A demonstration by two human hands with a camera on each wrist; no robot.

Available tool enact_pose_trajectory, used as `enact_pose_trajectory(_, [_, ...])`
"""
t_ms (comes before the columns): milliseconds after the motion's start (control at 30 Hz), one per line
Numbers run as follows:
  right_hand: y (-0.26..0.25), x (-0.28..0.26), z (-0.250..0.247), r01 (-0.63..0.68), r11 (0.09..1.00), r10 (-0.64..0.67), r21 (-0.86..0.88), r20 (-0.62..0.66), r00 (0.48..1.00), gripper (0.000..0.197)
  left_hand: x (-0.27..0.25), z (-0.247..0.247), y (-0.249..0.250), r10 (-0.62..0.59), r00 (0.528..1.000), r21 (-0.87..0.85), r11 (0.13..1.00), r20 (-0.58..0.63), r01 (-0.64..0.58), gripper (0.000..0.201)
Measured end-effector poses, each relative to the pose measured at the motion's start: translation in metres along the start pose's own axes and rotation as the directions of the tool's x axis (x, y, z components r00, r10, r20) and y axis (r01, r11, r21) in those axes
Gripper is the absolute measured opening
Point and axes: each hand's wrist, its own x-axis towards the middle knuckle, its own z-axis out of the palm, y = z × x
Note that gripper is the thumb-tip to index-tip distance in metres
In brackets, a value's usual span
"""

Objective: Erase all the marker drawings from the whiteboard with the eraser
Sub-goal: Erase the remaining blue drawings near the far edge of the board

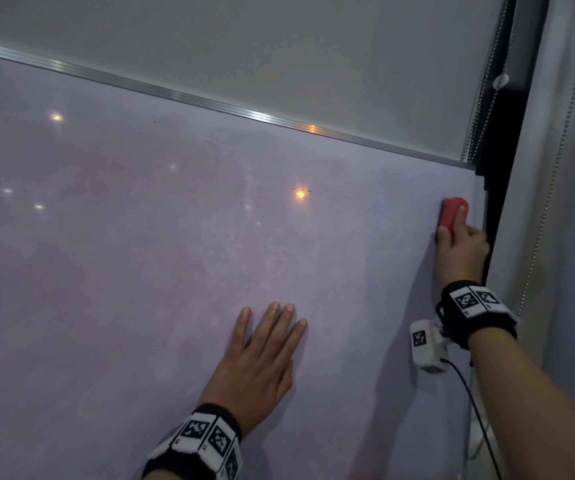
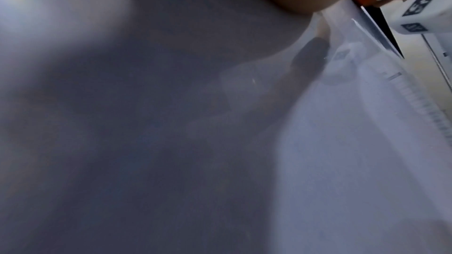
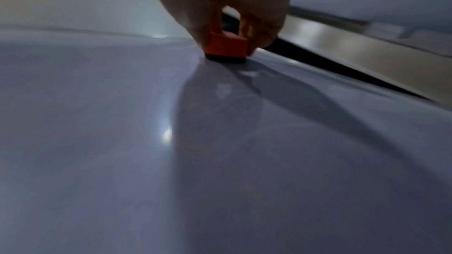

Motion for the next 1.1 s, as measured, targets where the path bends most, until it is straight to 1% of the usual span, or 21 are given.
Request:
enact_pose_trajectory(67, [0.008, 0.003, -0.005, -0.251, 0.968, 0.251, 0.019, 0.004, 0.968, 0.051, -0.001, 0.001, 0.000, 0.002, 1.000, 0.001, 1.000, -0.012, -0.002, 0.058])
enact_pose_trajectory(100, [0.005, 0.003, -0.005, -0.295, 0.955, 0.295, 0.020, 0.005, 0.955, 0.051, -0.001, 0.001, 0.000, 0.004, 1.000, 0.000, 1.000, -0.016, -0.004, 0.058])
enact_pose_trajectory(133, [-0.001, 0.000, -0.005, -0.277, 0.961, 0.277, 0.019, 0.007, 0.961, 0.051, -0.002, 0.002, 0.000, 0.006, 1.000, -0.001, 1.000, -0.019, -0.006, 0.058])
enact_pose_trajectory(200, [-0.021, -0.011, 0.000, -0.064, 0.997, 0.064, 0.053, -0.005, 0.998, 0.051, -0.001, 0.003, -0.001, 0.005, 1.000, -0.001, 1.000, -0.026, -0.005, 0.058])
enact_pose_trajectory(267, [-0.039, -0.026, 0.002, 0.165, 0.984, -0.165, 0.073, 0.006, 0.986, 0.052, 0.001, 0.003, -0.002, 0.001, 1.000, 0.001, 1.000, -0.030, -0.001, 0.057])
enact_pose_trajectory(300, [-0.045, -0.030, 0.000, 0.207, 0.976, -0.209, 0.074, 0.023, 0.978, 0.053, 0.002, 0.002, -0.002, 0.004, 1.000, 0.004, 1.000, -0.022, -0.004, 0.056])
enact_pose_trajectory(333, [-0.050, -0.032, -0.001, 0.187, 0.979, -0.191, 0.083, 0.032, 0.981, 0.053, 0.003, 0.001, -0.002, 0.010, 1.000, 0.010, 1.000, -0.008, -0.010, 0.056])
enact_pose_trajectory(433, [-0.079, -0.036, -0.003, -0.033, 0.976, 0.026, 0.215, 0.034, 0.999, 0.053, 0.004, -0.004, -0.001, 0.014, 1.000, 0.015, 1.000, 0.025, -0.014, 0.055])
enact_pose_trajectory(467, [-0.097, -0.043, 0.000, -0.030, 0.965, 0.024, 0.259, 0.025, 0.999, 0.053, 0.003, -0.007, -0.001, 0.019, 1.000, -0.005, 1.000, 0.025, -0.019, 0.055])
enact_pose_trajectory(533, [-0.143, -0.069, 0.007, 0.126, 0.942, -0.139, 0.312, 0.019, 0.990, 0.055, 0.002, -0.019, -0.011, 0.038, 0.999, -0.044, 0.998, 0.021, -0.037, 0.053])
enact_pose_trajectory(567, [-0.166, -0.085, 0.009, 0.238, 0.919, -0.257, 0.313, 0.021, 0.966, 0.055, 0.000, -0.028, -0.023, 0.030, 1.000, -0.045, 0.999, 0.009, -0.029, 0.051])
enact_pose_trajectory(633, [-0.206, -0.116, 0.012, 0.425, 0.852, -0.450, 0.305, 0.014, 0.893, 0.057, -0.006, -0.049, -0.060, -0.066, 0.997, -0.034, 0.997, -0.040, 0.065, 0.049])
enact_pose_trajectory(733, [-0.241, -0.135, 0.012, 0.595, 0.756, -0.621, 0.272, 0.011, 0.784, 0.058, -0.025, -0.081, -0.138, -0.228, 0.966, 0.040, 0.971, -0.121, 0.234, 0.048])
enact_pose_trajectory(800, [-0.245, -0.133, 0.011, 0.671, 0.717, -0.681, 0.189, -0.014, 0.732, 0.057, -0.041, -0.101, -0.187, -0.270, 0.954, 0.116, 0.951, -0.130, 0.285, 0.050])
enact_pose_trajectory(833, [-0.244, -0.130, 0.011, 0.659, 0.734, -0.665, 0.163, -0.027, 0.747, 0.056, -0.050, -0.110, -0.208, -0.280, 0.953, 0.138, 0.946, -0.116, 0.295, 0.051])
enact_pose_trajectory(867, [-0.244, -0.130, 0.012, 0.598, 0.786, -0.601, 0.158, -0.029, 0.798, 0.056, -0.058, -0.118, -0.224, -0.288, 0.953, 0.150, 0.942, -0.095, 0.300, 0.052])
enact_pose_trajectory(933, [-0.254, -0.140, 0.015, 0.404, 0.891, -0.407, 0.206, -0.026, 0.913, 0.056, -0.073, -0.127, -0.243, -0.280, 0.959, 0.167, 0.944, -0.050, 0.285, 0.053])
enact_pose_trajectory(967, [-0.267, -0.149, 0.017, 0.370, 0.900, -0.372, 0.231, -0.038, 0.927, 0.055, -0.077, -0.129, -0.247, -0.267, 0.963, 0.171, 0.948, -0.033, 0.269, 0.052])
enact_pose_trajectory(1000, [-0.281, -0.159, 0.019, 0.418, 0.875, -0.416, 0.244, -0.059, 0.907, 0.052, -0.080, -0.129, -0.248, -0.257, 0.966, 0.169, 0.952, -0.023, 0.257, 0.052])
enact_pose_trajectory(1033, [-0.294, -0.169, 0.020, 0.511, 0.825, -0.511, 0.241, -0.068, 0.857, 0.050, -0.082, -0.129, -0.248, -0.254, 0.967, 0.161, 0.954, -0.015, 0.253, 0.052])
enact_pose_trajectory(1100, [-0.305, -0.174, 0.022, 0.679, 0.723, -0.674, 0.126, -0.083, 0.734, 0.049, -0.082, -0.128, -0.249, -0.259, 0.966, 0.151, 0.955, -0.003, 0.256, 0.053])
